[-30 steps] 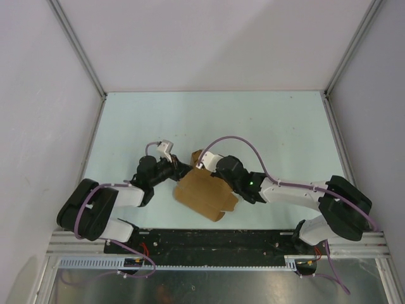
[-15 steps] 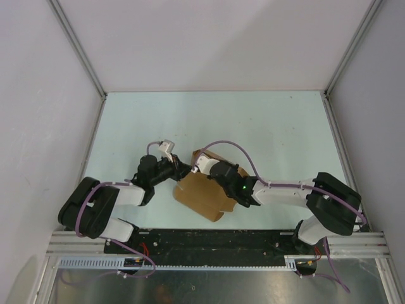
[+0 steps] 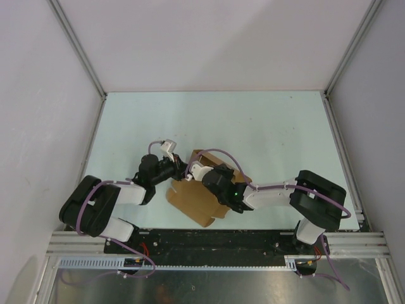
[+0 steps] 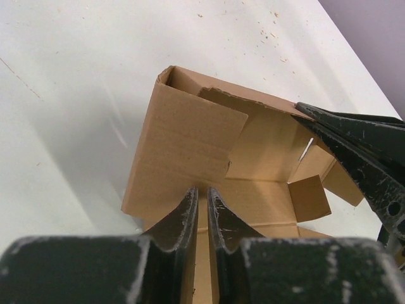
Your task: Fold the paper box
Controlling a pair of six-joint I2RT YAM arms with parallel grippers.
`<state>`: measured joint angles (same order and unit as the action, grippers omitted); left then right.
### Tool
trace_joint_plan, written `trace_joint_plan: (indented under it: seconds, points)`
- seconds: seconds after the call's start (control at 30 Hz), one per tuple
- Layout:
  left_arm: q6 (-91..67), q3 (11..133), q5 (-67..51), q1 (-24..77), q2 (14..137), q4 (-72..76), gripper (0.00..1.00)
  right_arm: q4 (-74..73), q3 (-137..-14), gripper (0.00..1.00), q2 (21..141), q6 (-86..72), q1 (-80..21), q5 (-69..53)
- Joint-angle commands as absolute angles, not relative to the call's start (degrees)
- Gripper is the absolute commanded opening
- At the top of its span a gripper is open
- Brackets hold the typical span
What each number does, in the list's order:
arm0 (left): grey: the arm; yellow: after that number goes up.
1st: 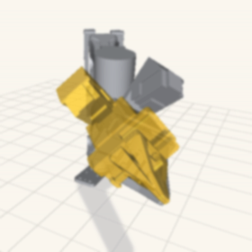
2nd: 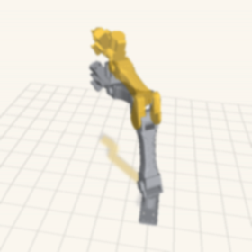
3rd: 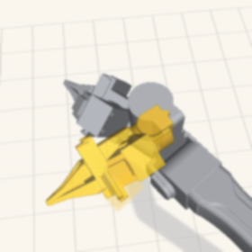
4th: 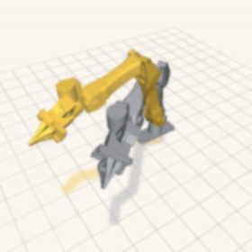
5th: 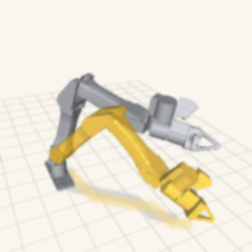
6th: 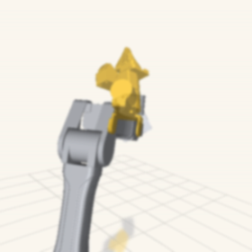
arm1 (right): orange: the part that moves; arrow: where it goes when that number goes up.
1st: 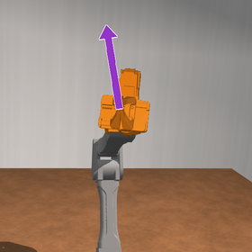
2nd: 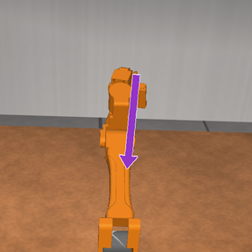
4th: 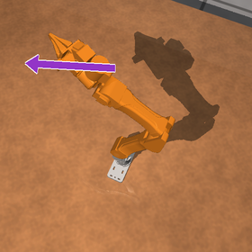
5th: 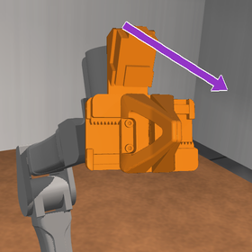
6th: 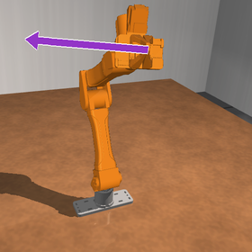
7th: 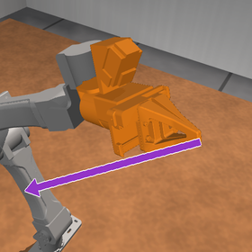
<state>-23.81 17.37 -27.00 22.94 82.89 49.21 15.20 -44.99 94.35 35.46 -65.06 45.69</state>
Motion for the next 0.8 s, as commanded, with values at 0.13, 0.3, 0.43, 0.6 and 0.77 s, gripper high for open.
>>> trace_joint_plan:
  seconds: [0.13,0.3,0.43,0.6,0.77]
  points:
    - [-22.41,18.54,-28.03,23.29,82.35,51.86,0.14,21.18,-44.82,0.00,94.57,36.65,-66.01,48.08]
    - [-22.50,18.63,-27.43,23.20,82.18,51.77,0.12,21.27,-44.91,0.00,93.96,37.26,-66.01,47.81]
    - [-23.03,17.49,-25.58,22.85,80.51,51.68,0.11,21.09,-44.83,0.00,92.90,37.35,-66.18,47.37]
    - [-23.03,15.56,-22.51,22.59,76.91,49.84,0.11,20.74,-44.91,0.00,92.55,37.44,-66.44,47.81]
    - [-21.80,15.12,-16.37,22.59,71.81,44.66,0.13,21.53,-44.82,0.00,92.72,38.32,-67.76,48.95]
